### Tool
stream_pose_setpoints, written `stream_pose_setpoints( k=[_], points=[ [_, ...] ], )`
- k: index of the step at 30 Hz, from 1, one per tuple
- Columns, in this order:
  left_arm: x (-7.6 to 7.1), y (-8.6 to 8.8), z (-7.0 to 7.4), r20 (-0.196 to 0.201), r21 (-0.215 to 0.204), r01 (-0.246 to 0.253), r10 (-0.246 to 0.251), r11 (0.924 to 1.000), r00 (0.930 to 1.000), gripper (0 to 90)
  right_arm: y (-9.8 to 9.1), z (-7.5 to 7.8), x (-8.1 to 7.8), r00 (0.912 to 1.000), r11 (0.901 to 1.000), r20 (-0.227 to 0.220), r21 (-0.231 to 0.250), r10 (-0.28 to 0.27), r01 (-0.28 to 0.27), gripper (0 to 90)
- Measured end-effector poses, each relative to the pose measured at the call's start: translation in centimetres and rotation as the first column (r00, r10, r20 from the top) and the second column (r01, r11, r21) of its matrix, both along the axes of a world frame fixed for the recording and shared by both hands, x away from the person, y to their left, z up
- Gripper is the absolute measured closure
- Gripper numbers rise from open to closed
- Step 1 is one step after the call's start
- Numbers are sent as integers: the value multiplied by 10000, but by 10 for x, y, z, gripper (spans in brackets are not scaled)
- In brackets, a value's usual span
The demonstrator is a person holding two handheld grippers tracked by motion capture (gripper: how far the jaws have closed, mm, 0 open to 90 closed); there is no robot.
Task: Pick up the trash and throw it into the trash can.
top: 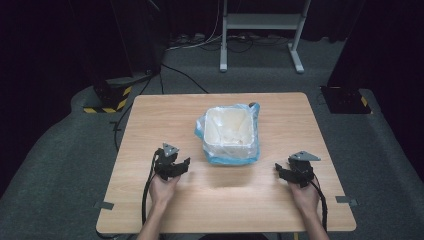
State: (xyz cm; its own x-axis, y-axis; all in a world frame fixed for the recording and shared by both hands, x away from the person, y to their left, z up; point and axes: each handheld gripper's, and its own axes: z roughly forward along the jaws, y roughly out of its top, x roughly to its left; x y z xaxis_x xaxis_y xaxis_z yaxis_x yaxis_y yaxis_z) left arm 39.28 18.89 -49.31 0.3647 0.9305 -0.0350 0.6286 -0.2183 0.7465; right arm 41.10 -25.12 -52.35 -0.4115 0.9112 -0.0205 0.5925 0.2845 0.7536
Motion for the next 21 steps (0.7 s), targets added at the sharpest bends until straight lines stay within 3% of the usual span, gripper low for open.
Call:
stream_pose_setpoints(
  k=[4, 13, 21],
  points=[
    [1, 1, -5, -106, 213, -41, 43, 9998, 9999, 436, 0, 0, 0, 10000, 10000, 4, -2, -1, 1, 395],
    [5, 5, -17, -127, -209, -314, 312, 9993, 9994, 436, 0, 0, 0, 10000, 10000, 3, 1, 0, 0, 395],
    [6, 9, -25, -194, -16, -507, 506, 9987, 9985, 434, 0, 0, 0, 10000, 10000, -1, 0, -8, 8, 395]
  ],
)
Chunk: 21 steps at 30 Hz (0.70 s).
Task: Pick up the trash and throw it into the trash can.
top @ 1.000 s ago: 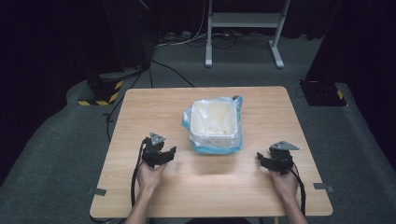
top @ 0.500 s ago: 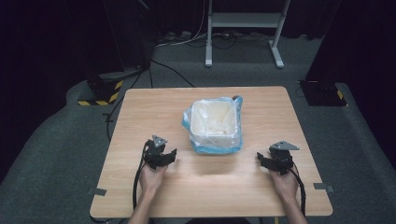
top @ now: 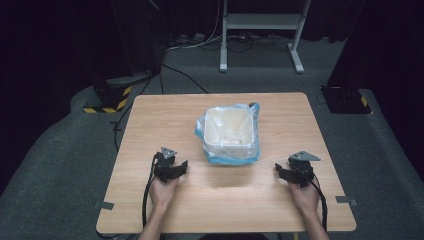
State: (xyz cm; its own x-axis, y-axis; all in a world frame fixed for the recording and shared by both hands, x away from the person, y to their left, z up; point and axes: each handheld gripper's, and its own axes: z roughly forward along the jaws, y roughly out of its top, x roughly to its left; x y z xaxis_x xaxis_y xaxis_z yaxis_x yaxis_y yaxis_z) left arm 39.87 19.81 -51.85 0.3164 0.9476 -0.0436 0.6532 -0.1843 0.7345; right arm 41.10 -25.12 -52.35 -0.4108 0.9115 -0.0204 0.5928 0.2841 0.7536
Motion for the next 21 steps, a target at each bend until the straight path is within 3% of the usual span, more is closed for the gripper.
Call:
stream_pose_setpoints(
  k=[21],
  points=[
    [6, -2, -8, 415, 313, -205, 191, 9993, 9990, 403, 0, 0, 0, 10000, 10000, -8, 22, -18, 18, 395]
  ],
)
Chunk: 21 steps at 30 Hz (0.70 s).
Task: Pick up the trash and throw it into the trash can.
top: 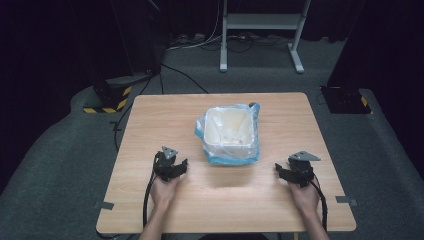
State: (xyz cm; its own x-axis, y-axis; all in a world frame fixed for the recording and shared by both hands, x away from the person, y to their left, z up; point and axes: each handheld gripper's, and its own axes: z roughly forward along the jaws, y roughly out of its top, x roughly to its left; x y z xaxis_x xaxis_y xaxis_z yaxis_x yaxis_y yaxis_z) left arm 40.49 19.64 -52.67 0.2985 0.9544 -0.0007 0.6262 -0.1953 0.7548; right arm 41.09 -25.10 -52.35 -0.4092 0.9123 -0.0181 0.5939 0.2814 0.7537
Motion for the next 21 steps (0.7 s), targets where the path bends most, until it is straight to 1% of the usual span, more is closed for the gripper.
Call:
stream_pose_setpoints(
  k=[5, 9, 21],
  points=[
    [0, 0, 0, -19, 7, -3, 3, 10000, 10000, 392, 0, 0, 0, 10000, 10000, 1, -1, 2, -2, 395],
    [0, 0, 0, -46, 13, -122, 123, 9999, 9999, 365, 0, 0, 0, 10000, 10000, 3, -8, 3, -3, 395],
    [0, 0, 0, -48, 19, -143, 143, 9999, 9999, 364, 0, 0, 0, 10000, 10000, -14, -10, -11, 11, 395]
  ],
)
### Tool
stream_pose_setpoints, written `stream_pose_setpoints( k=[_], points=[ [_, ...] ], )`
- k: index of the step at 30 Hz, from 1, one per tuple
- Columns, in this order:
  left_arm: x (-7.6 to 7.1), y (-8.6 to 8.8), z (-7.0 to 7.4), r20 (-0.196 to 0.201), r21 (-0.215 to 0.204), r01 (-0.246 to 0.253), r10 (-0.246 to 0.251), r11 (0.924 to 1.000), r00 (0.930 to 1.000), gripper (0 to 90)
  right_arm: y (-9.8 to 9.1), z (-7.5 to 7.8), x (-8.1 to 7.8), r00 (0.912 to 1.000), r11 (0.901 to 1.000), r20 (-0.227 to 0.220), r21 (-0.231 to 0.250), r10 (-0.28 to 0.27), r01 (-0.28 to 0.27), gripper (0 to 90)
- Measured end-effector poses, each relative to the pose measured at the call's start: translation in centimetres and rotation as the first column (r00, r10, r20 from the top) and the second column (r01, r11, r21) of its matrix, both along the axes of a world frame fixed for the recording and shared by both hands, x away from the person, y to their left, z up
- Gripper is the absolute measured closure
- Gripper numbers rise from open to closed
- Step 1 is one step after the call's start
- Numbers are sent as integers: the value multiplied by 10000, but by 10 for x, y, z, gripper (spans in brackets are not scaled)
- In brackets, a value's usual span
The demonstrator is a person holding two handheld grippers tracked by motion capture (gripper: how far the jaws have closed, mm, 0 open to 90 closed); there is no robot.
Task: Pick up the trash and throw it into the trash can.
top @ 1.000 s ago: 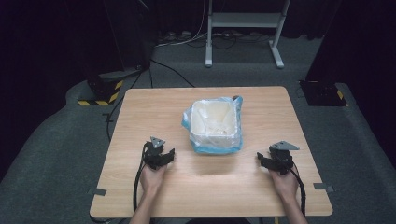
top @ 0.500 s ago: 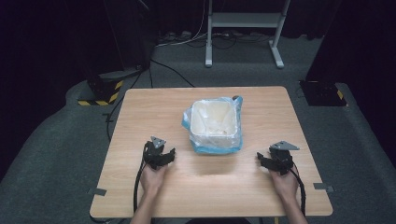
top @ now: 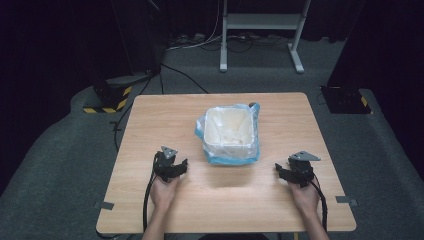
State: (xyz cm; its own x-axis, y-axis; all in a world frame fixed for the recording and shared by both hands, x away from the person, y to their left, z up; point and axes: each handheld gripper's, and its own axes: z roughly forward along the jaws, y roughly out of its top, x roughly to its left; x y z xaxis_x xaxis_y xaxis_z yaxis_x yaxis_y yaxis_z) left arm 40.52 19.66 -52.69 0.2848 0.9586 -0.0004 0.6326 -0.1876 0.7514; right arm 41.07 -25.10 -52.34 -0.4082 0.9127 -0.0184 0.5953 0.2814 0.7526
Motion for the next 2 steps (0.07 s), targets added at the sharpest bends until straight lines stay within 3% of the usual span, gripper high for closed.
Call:
stream_pose_setpoints(
  k=[2],
  points=[
    [0, 0, 0, -1, -4, -3, 3, 10000, 10000, 364, 0, 0, 0, 10000, 10000, 19, -4, 31, -31, 395]
  ],
)
